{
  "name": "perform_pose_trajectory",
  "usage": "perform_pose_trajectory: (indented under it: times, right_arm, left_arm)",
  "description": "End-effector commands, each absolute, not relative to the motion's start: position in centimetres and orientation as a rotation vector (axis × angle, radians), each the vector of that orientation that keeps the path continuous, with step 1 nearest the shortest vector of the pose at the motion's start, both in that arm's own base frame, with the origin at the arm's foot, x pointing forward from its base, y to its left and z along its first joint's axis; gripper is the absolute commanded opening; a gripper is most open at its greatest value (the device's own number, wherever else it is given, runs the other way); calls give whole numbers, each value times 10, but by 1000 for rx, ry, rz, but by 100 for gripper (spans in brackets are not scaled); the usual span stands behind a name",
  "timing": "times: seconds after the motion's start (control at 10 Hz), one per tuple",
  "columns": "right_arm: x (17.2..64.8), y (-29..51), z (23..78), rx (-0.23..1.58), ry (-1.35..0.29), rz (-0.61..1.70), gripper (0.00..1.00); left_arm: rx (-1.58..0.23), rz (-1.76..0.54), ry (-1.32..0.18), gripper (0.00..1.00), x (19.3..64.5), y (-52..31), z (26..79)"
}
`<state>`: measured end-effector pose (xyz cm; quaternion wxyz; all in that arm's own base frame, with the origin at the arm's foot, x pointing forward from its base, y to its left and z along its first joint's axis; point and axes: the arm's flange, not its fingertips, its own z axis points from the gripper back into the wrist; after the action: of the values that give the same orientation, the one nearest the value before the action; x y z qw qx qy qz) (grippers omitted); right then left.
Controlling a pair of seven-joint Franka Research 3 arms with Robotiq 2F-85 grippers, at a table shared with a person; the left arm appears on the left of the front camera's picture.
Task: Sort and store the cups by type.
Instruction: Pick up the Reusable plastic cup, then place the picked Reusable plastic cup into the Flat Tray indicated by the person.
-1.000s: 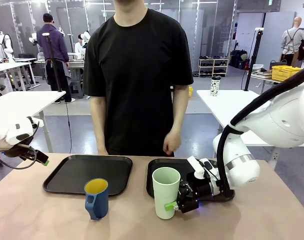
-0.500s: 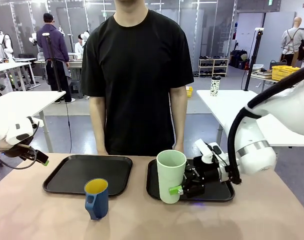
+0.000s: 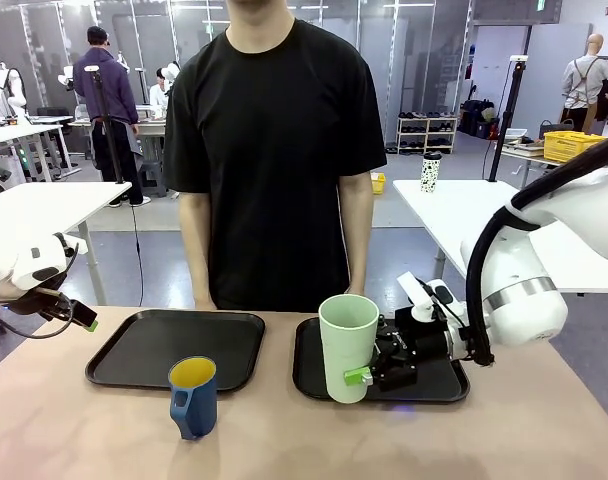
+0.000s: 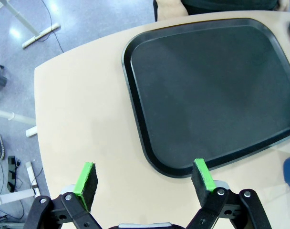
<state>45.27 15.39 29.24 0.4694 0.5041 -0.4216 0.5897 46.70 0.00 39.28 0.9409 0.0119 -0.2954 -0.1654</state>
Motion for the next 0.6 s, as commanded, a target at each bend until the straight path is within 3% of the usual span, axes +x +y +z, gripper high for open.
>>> perform_pose_trajectory:
  times: [0.0, 0.5]
  right_arm:
    - [454, 155, 293, 1247, -1038, 1453, 47]
    - [454, 155, 293, 1247, -1038, 1453, 47]
  left_arm:
    - [33, -344, -603, 100, 467, 1, 393]
    - [33, -344, -603, 100, 467, 1, 393]
